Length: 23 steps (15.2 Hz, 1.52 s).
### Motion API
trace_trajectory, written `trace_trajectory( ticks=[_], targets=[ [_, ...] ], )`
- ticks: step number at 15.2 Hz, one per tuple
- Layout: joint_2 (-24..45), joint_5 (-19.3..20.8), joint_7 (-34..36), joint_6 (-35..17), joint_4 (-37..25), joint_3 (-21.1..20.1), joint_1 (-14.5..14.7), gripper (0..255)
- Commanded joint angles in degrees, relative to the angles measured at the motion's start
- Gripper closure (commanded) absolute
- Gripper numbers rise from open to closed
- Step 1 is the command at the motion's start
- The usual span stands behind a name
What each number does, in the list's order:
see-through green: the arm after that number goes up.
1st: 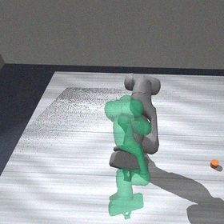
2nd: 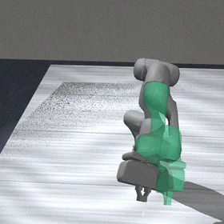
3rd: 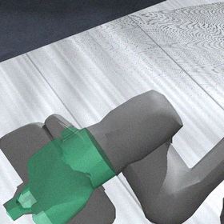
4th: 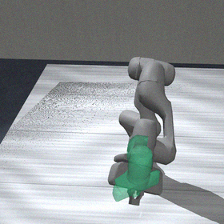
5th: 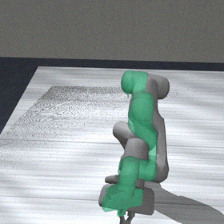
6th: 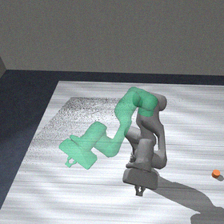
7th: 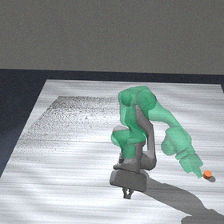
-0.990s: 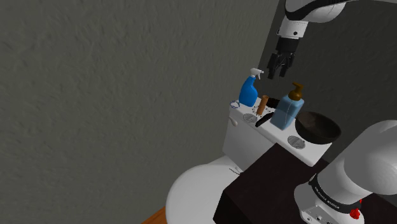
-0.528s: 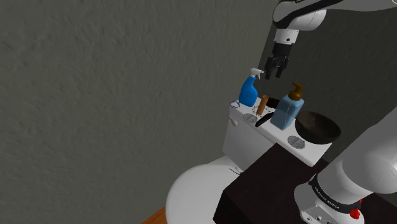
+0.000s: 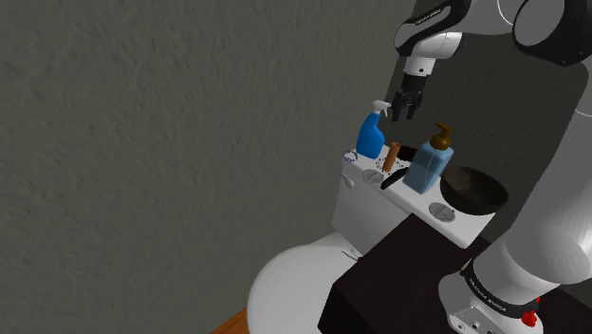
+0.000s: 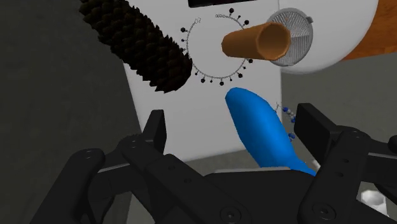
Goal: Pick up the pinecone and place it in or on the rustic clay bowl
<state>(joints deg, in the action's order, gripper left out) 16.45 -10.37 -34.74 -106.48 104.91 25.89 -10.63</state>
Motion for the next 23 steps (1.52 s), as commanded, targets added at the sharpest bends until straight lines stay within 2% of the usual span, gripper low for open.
trace_trajectory(
  ticks=[1, 3, 11, 18, 19, 21, 23],
  targets=[
    [5.3, -2.0, -2.0, 0.9, -5.2, 0.0, -1.9, 0],
    [9.3, -3.4, -3.3, 1.6, -9.2, -0.3, -3.6, 0],
    [10.3, -4.4, -4.0, -3.8, -4.6, -0.5, -2.9, 0],
    [10.2, -4.3, -3.9, -3.8, -4.6, -0.7, -3.2, 0],
    [10.9, -4.5, -4.2, -3.8, -5.2, -0.8, -3.5, 255],
    [12.7, -5.0, -5.1, -3.1, -7.4, -0.8, -4.5, 255],
    [10.2, -4.1, -6.4, -5.1, -3.0, 0.0, -4.6, 255]
  ],
)
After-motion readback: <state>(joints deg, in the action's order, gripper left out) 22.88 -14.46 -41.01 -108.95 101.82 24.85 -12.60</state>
